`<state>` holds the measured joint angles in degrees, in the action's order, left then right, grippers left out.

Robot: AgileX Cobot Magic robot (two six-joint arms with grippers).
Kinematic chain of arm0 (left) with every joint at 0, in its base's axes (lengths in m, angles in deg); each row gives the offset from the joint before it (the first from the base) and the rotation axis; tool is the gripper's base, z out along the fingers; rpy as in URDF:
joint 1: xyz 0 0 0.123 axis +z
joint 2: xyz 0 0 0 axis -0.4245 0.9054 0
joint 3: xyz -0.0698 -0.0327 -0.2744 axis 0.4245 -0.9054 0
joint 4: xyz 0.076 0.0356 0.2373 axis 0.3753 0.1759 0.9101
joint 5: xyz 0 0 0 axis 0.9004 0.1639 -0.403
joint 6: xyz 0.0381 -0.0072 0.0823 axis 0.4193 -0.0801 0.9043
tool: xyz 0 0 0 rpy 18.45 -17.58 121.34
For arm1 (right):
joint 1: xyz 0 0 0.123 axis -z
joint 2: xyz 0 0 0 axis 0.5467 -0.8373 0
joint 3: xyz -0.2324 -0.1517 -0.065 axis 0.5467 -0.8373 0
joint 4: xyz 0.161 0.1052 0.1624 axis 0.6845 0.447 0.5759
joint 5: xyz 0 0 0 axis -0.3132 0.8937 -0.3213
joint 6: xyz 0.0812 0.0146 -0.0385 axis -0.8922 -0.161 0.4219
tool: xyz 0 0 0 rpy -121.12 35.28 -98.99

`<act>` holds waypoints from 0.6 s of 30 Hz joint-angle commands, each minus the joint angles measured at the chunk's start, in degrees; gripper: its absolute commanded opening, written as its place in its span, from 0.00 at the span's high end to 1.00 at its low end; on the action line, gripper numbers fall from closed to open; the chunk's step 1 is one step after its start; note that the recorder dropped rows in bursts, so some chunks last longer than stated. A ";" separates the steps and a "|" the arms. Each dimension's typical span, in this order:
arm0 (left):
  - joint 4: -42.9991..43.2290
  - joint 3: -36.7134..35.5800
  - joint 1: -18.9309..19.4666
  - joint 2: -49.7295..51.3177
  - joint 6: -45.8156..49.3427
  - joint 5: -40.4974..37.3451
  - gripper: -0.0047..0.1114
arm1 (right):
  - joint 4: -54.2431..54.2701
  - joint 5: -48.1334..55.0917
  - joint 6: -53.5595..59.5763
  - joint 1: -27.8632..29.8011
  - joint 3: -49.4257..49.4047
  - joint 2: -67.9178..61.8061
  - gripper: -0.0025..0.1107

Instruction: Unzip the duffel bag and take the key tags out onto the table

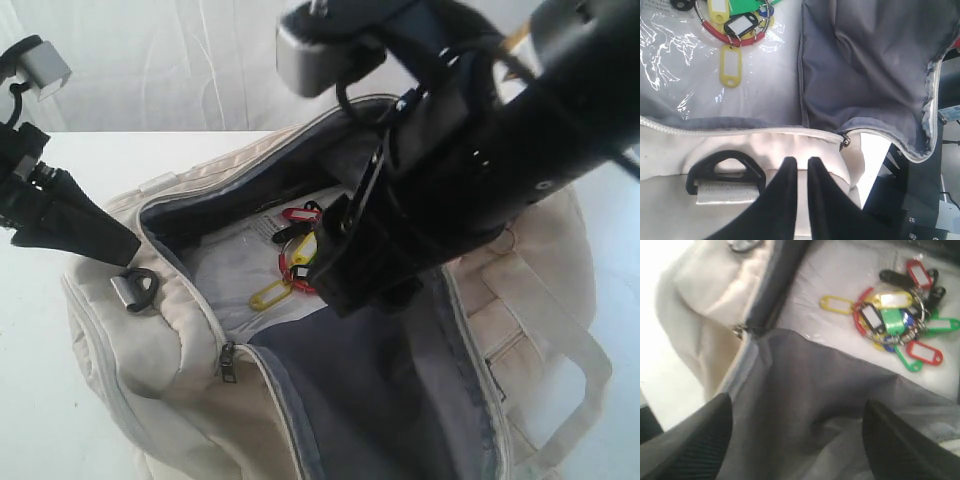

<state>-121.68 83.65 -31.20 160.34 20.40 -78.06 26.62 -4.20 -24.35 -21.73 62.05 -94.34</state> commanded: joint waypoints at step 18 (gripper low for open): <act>-2.21 -0.39 0.11 -0.58 0.27 -1.18 0.84 | -24.40 7.03 -22.12 -0.03 0.71 -0.43 0.35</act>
<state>-122.65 83.65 -31.20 160.34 20.40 -78.06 4.51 4.45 -44.34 -21.73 62.05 -97.25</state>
